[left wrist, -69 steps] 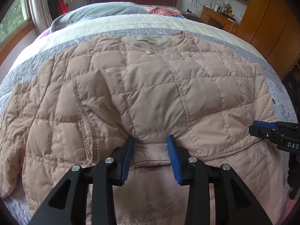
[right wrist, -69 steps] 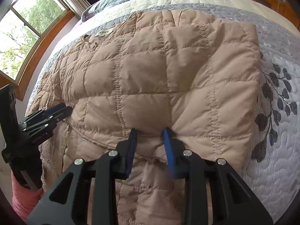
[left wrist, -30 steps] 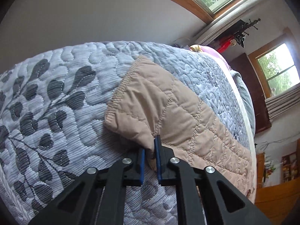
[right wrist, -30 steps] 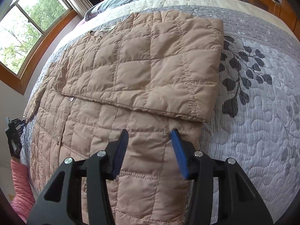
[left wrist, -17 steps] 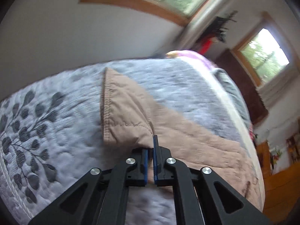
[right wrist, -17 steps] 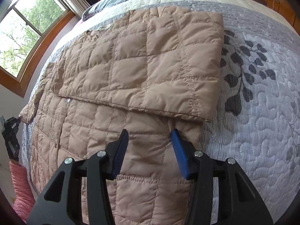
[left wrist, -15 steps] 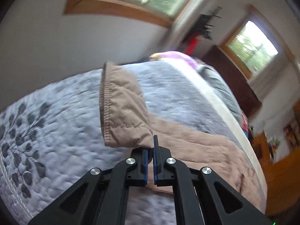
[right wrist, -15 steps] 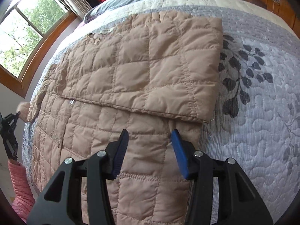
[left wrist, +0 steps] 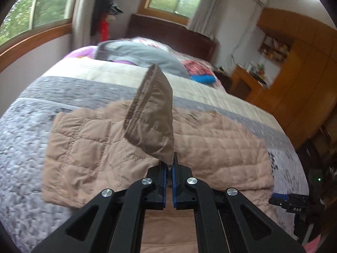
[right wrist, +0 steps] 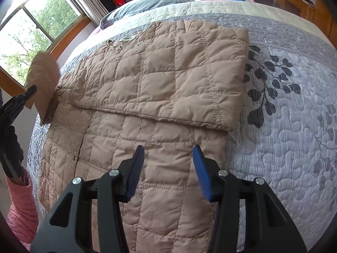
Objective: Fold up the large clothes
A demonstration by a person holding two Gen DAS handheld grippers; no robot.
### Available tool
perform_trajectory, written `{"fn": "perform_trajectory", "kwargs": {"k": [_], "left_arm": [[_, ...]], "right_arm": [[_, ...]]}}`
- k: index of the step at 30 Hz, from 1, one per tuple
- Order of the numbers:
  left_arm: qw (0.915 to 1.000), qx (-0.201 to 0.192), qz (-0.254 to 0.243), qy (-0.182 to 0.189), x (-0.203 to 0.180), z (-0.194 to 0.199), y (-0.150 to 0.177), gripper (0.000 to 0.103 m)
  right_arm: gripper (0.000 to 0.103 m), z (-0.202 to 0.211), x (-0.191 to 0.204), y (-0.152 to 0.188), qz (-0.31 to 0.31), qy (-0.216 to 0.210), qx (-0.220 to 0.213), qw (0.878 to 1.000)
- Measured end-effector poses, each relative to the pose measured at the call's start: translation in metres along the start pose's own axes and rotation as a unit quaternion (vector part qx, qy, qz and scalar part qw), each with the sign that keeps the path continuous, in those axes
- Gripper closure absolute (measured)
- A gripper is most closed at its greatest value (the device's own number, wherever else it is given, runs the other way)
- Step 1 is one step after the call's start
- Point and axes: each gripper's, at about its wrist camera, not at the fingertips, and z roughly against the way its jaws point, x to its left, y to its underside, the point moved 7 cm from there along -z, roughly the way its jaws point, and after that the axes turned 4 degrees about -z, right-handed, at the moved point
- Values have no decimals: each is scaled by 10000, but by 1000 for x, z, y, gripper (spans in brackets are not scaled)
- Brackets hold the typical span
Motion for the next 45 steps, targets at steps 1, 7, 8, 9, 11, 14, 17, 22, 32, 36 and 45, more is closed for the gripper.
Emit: {"fn": "perform_trajectory", "kwargs": {"k": [1,7,8,9,11,14,17,22,32,36,45], "left_arm": [[9999,55,-89,12,-11,-7,3,100],[9977,586,-327,54,-44,-61,26,100],[9968,678,-415,17,-46,-68,33,100],[9959,754,-494,-4,-47,-76,37,99],[9925,992,-707,27,-51,-85,44,95],[9875,1163,-948,488,-65,-77,55,72],[9837,1002,-1085,1028,-74,-41,58,57],[9927,704,-956,206,-24,-1,41,57],[9847,1405,-307,-983,86,-47,66,59],[9851,1293,-473,-1033,81,-51,74,59],[9925,705,-514,-852,58,-13,37,59]], "right_arm": [[55,-1,1,0,14,-22,8,10000],[55,-9,5,3,40,-28,82,10000],[55,-10,6,3,44,-23,97,9999],[55,-11,6,2,46,-19,113,9999],[55,-12,8,1,52,-7,135,9999],[55,-10,17,-4,142,-22,109,9998],[55,-9,34,-12,251,-81,101,9996],[55,-16,73,-31,445,-359,199,9982],[55,-74,149,-76,359,-1019,795,9910],[64,-109,152,-82,86,-997,1077,9891],[99,-60,148,-94,527,-995,364,9930]]}}
